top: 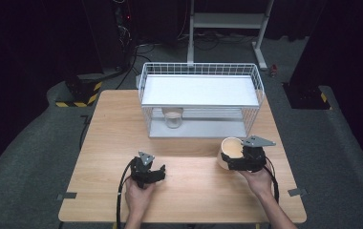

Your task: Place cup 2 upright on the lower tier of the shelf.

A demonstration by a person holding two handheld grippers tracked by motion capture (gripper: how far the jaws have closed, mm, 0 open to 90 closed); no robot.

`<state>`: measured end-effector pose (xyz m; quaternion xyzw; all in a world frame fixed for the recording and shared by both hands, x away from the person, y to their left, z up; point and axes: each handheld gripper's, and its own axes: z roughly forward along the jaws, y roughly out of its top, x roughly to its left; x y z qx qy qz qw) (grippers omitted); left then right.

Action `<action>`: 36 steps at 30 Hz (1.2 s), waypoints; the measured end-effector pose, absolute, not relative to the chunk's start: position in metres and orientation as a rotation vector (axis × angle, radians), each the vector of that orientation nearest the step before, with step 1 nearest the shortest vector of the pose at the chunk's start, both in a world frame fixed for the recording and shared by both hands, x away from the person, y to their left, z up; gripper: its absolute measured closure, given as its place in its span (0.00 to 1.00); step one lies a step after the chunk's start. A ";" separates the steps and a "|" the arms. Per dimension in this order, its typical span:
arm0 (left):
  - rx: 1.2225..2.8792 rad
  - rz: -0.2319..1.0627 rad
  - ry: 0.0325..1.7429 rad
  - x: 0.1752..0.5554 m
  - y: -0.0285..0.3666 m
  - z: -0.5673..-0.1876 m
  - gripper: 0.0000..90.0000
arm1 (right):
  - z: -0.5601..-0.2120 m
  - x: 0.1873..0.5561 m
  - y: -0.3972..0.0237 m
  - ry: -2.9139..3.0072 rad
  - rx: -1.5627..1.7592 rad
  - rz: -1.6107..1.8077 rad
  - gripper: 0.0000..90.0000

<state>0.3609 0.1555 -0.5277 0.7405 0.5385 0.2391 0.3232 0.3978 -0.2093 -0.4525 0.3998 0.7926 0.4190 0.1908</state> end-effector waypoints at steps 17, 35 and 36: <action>1.945 0.627 1.413 0.361 0.156 -0.528 0.21 | -0.438 0.425 -0.207 2.212 1.136 1.165 0.11; 1.944 0.628 1.413 0.361 0.156 -0.528 0.21 | -0.436 0.448 -0.198 2.206 1.182 1.154 0.11; 1.945 0.628 1.413 0.361 0.156 -0.528 0.21 | -0.436 0.450 -0.197 2.206 1.174 1.154 0.11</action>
